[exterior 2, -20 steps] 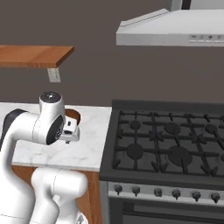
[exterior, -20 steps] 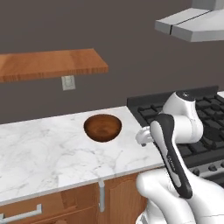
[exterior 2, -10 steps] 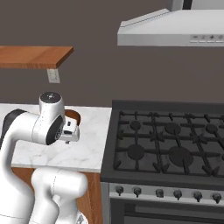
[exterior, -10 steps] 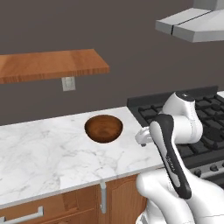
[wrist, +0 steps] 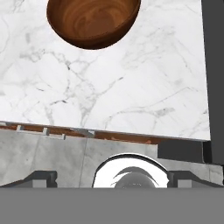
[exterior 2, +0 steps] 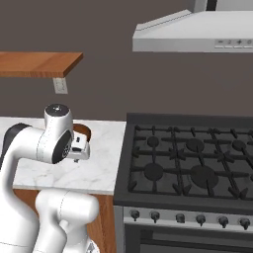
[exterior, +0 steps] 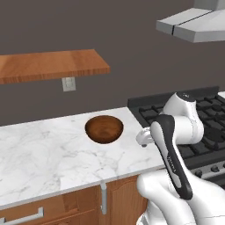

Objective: Pick the cup and bowl from the counter and place them on the counter next to the sink.

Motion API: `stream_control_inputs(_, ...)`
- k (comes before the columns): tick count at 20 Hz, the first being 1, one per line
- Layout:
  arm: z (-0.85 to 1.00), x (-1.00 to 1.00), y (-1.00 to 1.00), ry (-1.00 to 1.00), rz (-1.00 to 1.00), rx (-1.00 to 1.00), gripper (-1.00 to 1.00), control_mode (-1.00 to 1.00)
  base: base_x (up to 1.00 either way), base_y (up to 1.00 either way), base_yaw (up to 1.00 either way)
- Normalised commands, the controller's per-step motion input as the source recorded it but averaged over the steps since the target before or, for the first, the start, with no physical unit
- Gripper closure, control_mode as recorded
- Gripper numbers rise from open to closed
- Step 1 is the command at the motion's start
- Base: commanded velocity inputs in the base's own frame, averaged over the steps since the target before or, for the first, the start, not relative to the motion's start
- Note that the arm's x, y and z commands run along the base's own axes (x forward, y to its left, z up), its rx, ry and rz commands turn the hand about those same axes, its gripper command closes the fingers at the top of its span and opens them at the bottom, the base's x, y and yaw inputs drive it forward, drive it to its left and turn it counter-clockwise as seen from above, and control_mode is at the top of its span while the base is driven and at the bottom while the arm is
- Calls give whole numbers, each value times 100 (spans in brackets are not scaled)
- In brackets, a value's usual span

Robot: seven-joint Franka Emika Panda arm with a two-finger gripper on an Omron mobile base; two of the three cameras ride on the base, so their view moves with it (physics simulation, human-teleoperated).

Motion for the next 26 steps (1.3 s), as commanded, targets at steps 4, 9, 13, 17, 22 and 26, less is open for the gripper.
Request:
stream_control_inputs(4,0,0,0,0,0,0,-100,-100,0,0,0)
stream_control_inputs(9,0,16,40,0,-10,-2,-100,-100,0,0,0)
stream_control_inputs(13,0,45,72,5,-16,-10,-100,-100,0,0,0)
stream_control_inputs(17,0,74,73,0,-21,-15,-100,-100,0,0,0)
stream_control_inputs(22,0,89,14,1,-11,-8,-100,-100,0,0,0)
stream_control_inputs(26,0,69,-10,20,0,-2,-100,-100,0,0,0)
